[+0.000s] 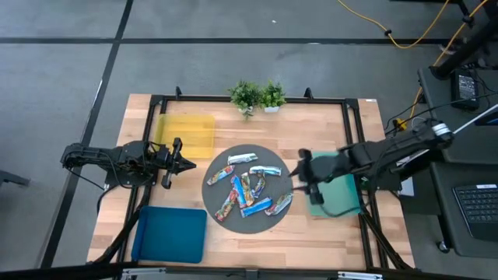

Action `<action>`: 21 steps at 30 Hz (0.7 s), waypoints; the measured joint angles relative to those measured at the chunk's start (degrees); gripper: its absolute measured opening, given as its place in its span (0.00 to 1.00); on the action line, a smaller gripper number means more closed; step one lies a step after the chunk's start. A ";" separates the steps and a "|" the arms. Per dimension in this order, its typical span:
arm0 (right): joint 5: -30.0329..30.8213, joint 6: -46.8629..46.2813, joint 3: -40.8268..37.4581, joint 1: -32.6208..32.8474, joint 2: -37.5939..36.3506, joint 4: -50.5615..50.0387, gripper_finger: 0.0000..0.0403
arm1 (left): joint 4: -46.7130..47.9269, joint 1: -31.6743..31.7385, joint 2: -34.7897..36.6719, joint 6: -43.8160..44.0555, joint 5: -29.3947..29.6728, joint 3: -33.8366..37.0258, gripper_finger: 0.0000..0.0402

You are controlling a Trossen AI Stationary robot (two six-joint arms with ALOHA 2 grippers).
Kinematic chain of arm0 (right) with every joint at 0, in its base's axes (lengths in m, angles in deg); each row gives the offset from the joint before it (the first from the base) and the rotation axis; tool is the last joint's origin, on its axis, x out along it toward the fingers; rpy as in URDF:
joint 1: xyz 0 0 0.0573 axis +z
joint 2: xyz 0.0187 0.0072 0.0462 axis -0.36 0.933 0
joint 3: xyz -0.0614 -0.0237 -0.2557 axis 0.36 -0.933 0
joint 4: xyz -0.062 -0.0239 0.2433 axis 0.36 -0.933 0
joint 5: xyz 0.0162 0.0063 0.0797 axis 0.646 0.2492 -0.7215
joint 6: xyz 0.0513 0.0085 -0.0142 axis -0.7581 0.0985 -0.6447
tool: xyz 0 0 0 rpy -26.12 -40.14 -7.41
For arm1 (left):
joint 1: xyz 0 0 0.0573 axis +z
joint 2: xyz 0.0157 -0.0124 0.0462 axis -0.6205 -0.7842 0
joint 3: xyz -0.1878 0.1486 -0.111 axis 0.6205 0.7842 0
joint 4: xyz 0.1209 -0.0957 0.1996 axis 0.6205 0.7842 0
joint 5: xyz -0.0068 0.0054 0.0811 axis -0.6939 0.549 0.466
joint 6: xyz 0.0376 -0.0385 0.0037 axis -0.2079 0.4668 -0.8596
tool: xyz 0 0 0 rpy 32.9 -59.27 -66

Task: Pick and place Granola Bars by type
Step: Put the red granola bar into the green bin

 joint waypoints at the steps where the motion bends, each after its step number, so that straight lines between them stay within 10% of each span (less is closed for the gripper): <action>1: -0.02 -0.38 1.97 0.74 2.17 -1.33 0.54 | 0.00 0.00 0.00 0.00 0.00 -0.01 0.02; 21: -0.25 -16.57 13.05 2.93 23.86 -9.23 0.63 | -0.39 0.00 0.00 0.00 0.00 0.01 0.02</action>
